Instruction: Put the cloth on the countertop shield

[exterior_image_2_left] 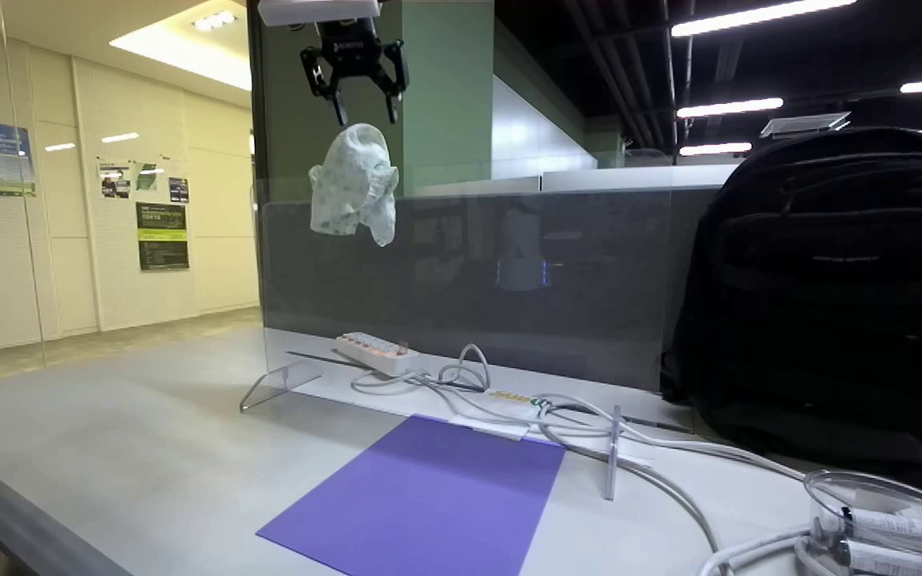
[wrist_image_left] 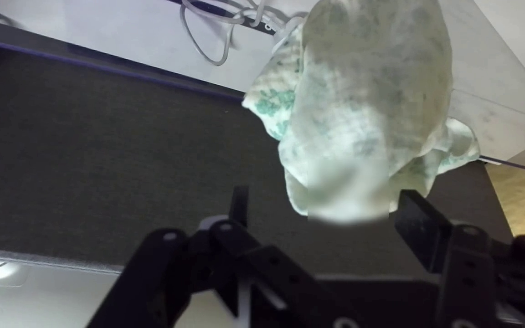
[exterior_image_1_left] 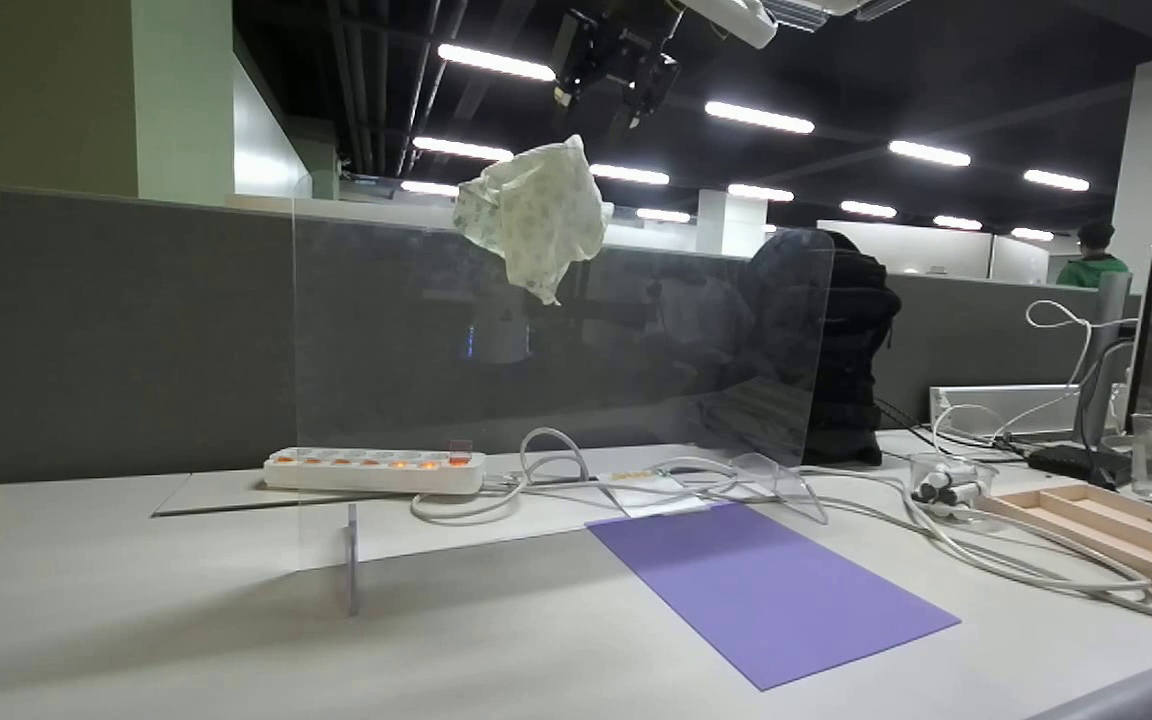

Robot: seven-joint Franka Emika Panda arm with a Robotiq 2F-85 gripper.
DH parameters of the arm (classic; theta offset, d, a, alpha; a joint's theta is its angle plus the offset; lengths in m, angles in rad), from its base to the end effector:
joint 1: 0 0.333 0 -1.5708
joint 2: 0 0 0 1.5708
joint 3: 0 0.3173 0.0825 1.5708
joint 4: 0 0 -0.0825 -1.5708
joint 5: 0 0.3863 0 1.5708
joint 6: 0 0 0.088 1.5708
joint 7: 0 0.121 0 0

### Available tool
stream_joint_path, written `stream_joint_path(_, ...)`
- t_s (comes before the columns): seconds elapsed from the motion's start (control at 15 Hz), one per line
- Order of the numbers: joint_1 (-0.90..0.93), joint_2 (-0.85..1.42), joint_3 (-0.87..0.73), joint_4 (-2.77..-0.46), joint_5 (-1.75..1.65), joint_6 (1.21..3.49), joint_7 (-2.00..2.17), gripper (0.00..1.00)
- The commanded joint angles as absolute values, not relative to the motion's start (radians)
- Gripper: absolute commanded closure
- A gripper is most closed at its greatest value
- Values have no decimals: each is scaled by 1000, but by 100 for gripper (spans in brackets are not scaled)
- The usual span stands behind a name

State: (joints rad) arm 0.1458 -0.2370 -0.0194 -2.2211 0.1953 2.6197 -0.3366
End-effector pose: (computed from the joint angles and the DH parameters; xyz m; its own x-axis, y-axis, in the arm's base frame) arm 0.5313 0.0638 0.5358 0.7522 0.2598 0.6055 0.3128 -0.9496 0.0189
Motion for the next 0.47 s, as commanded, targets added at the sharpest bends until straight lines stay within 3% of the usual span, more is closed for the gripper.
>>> stream_joint_path(0.0, 135, -265, -2, -2229, 173, 2626, -293, 0)
stream_joint_path(0.4, 136, -288, 14, -2234, 164, 2619, -281, 0)
